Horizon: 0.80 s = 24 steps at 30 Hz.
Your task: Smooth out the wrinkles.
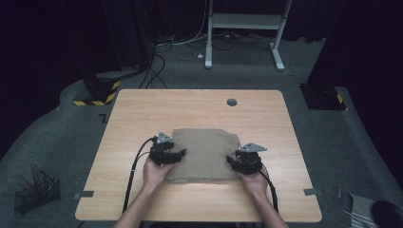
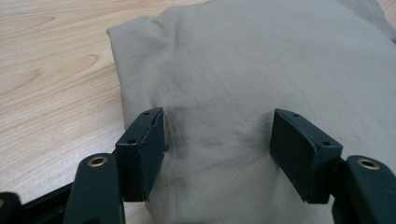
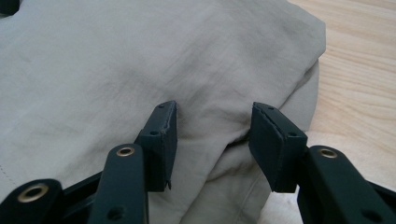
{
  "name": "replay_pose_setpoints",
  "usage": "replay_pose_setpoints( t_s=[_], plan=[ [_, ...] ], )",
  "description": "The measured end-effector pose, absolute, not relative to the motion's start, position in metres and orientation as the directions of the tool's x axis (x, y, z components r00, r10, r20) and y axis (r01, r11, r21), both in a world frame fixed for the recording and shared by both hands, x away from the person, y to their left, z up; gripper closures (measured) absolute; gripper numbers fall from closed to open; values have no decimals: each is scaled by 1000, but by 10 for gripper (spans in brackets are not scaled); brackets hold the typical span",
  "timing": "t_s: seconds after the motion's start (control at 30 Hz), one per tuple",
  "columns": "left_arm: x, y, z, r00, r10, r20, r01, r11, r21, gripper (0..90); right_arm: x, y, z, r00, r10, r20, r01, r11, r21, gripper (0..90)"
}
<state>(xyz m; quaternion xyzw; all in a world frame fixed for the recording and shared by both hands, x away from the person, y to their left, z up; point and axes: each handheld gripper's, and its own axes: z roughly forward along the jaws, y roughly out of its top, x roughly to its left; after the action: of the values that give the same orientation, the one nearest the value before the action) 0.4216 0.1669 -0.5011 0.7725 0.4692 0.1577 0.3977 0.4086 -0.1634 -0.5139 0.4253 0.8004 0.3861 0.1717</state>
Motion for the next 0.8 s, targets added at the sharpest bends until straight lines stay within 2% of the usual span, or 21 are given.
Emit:
replay_pose_setpoints(
  t_s=[0.6,0.8],
  plan=[
    [462,159,-501,472,872,-130,617,-222,755,353,449,-163,-514,-519,852,65,594,305,744,515],
    [468,162,-505,456,874,-169,627,-181,758,344,458,-161,-512,-507,860,60,608,307,732,513]
  ],
)
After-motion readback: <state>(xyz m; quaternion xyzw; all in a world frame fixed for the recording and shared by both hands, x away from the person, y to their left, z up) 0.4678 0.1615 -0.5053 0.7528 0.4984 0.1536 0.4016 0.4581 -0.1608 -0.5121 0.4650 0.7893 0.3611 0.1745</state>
